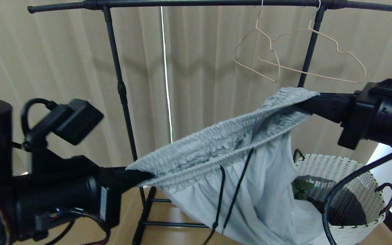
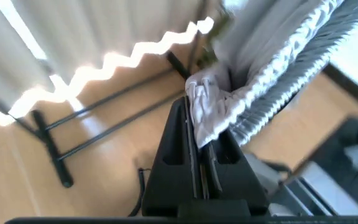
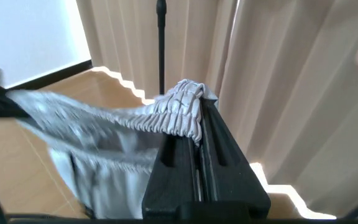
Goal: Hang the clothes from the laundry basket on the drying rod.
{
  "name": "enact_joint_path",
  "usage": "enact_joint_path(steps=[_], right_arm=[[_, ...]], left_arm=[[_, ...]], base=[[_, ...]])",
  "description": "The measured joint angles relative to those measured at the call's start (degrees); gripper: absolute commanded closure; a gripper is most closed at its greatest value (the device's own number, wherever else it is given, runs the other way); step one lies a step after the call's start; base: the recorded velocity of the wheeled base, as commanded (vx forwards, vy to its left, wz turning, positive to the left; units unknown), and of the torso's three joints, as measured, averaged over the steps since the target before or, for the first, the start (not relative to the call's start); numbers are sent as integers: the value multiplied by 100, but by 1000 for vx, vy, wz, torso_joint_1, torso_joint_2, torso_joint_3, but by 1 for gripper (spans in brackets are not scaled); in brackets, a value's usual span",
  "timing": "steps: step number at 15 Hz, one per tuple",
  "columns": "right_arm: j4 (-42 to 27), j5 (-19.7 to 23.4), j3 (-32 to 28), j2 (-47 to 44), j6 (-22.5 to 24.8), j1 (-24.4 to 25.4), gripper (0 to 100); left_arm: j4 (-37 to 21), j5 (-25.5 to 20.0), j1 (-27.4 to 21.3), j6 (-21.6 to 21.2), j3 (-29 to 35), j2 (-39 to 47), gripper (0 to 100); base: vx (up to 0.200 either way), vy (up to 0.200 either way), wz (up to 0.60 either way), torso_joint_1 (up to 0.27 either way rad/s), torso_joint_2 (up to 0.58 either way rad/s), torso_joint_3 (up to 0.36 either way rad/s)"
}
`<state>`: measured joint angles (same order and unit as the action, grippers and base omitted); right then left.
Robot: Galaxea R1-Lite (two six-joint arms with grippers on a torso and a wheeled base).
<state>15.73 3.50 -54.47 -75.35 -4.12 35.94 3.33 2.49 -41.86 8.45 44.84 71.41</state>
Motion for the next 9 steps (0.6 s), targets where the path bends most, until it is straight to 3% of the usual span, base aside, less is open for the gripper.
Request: enact_joint_path(steps=[3, 9], right_arm=[[12, 6, -625, -497, 0, 0, 100], [26, 6, -1480, -1015, -61, 0, 100]], left_arm=[[-377, -74, 492, -33, 588, -411, 100], [-855, -79, 951, -427, 1720, -546, 100]], base=[[0, 0, 0, 0, 0, 0], [0, 0, 0, 0, 0, 0]])
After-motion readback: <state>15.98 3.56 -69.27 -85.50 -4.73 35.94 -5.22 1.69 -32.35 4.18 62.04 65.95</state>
